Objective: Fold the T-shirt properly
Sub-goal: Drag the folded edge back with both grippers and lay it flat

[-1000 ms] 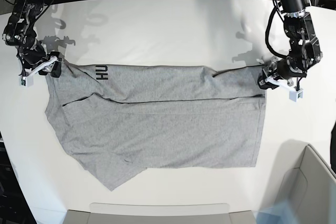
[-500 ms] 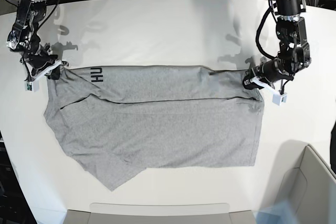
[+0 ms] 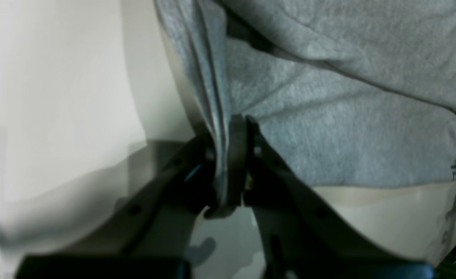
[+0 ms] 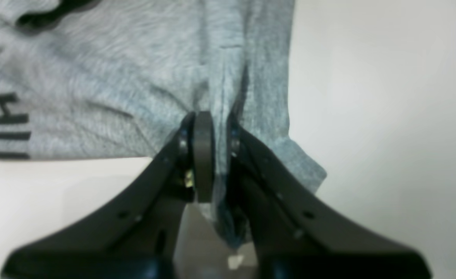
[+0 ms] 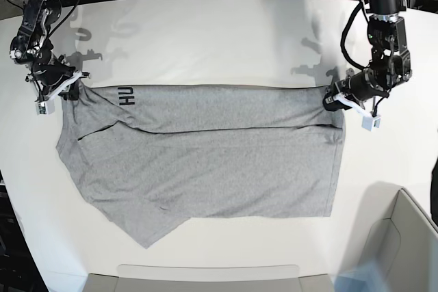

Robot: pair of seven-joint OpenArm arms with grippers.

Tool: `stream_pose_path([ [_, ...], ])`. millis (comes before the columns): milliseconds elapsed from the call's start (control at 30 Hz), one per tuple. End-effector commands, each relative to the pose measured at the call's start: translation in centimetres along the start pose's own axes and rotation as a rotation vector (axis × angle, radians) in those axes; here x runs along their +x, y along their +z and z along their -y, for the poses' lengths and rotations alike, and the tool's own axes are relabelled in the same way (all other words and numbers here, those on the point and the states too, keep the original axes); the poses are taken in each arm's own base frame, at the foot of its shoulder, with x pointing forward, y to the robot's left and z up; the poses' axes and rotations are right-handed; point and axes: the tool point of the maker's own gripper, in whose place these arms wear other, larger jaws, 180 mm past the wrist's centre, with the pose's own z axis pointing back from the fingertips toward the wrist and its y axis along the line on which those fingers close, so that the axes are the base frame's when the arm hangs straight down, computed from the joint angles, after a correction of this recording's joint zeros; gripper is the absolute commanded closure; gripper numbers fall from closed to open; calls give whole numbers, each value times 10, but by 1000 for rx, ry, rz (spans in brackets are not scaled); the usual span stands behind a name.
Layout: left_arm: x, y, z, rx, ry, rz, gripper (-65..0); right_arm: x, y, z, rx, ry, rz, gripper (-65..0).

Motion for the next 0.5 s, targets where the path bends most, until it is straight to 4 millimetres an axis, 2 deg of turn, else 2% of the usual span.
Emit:
stream_pose_path([
  [0, -35, 10, -45, 179, -13, -146, 0, -21, 4, -10, 18, 35, -76, -28],
  [67, -49, 14, -54, 196, -10, -172, 0, -24, 11, -27, 41, 51, -58, -28],
  [167, -60, 22, -67, 226, -12, -198, 0, -29, 22, -44, 56, 73, -46, -29],
  [267, -70, 33, -82, 255, 15, -206, 0, -39, 29, -51, 64, 77, -57, -29],
  [400, -84, 58, -113, 314, 98, -183, 0, -62, 34, -57, 79, 80, -108, -29],
  [467, -82, 72, -124, 345, 85, -177, 0, -71, 36, -56, 80, 79, -126, -29],
])
